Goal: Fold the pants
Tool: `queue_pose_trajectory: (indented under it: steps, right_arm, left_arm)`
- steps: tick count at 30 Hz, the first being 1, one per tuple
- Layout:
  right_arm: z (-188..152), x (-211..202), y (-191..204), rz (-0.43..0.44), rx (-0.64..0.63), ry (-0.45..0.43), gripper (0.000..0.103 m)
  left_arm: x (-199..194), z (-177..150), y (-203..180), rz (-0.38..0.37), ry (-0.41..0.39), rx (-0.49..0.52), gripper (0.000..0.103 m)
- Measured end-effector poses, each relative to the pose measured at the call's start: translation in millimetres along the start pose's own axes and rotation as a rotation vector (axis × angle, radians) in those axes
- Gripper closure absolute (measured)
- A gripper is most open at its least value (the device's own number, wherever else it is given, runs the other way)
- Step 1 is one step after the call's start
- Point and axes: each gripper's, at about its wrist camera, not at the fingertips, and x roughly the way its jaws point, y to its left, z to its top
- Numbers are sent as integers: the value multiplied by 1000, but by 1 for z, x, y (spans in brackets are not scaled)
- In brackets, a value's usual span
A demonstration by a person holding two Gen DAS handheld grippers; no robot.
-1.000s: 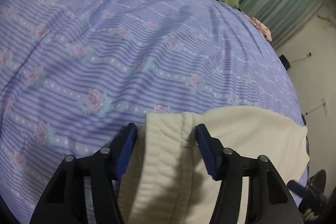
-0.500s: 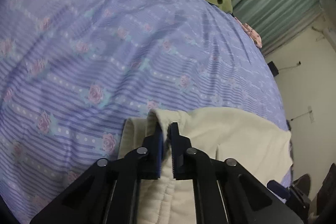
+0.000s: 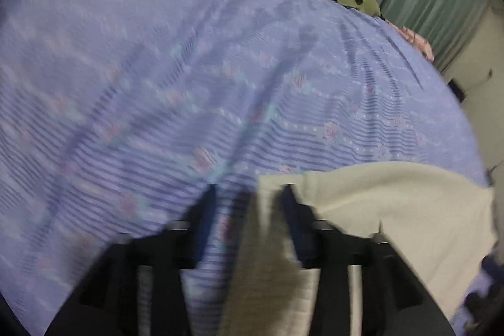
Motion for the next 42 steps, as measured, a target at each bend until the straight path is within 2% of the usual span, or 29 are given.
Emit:
queue_pose_trajectory:
  steps: [2,3,4,9,11,15,19,22,25,28,31,37,42]
  right_arm:
    - [0,-8,-9,5,20,-5,36]
    - [0,-13,-13,10,30,-9,36]
    - [-1,-19,-17,13,33,-15,36]
    - [-8,-71,-41,-1,28,-76,35]
    - [-12,-97,-52,-11,34,-101,35]
    - [-26,-154,-78,-19,54,-135,35]
    - [-44,-206,-104,-52,74,-159,35]
    - [-59,-243,-126,-73,103,-172,34]
    - [-74,-276,-151,-100,136,-194,29]
    - [-89,-302,-178,-106,164,-226,29]
    - [-101,-322,-209,-105,190,-240,29]
    - [-119,-343,-268,-60,178,-254,29]
    - [-133,-348,-332,-27,184,-242,29]
  left_arm:
    - [-26,1,-4,48,-38,47,50]
    - [-42,1,-8,62,-53,68,42]
    - [-59,1,-13,76,-71,95,40]
    - [-136,-15,-46,110,-141,241,32]
    - [-163,-23,-63,81,-150,266,31]
    - [-210,-41,-107,-9,-153,297,22]
    - [-247,-63,-153,-56,-158,322,17]
    - [-273,-78,-191,-62,-161,357,16]
    - [-298,-90,-223,-50,-175,340,11]
    - [-322,-101,-252,-82,-189,310,4]
    - [-340,-111,-285,-79,-204,306,2]
    - [-359,-135,-355,-30,-230,278,0]
    - [-357,-157,-422,-31,-222,240,0]
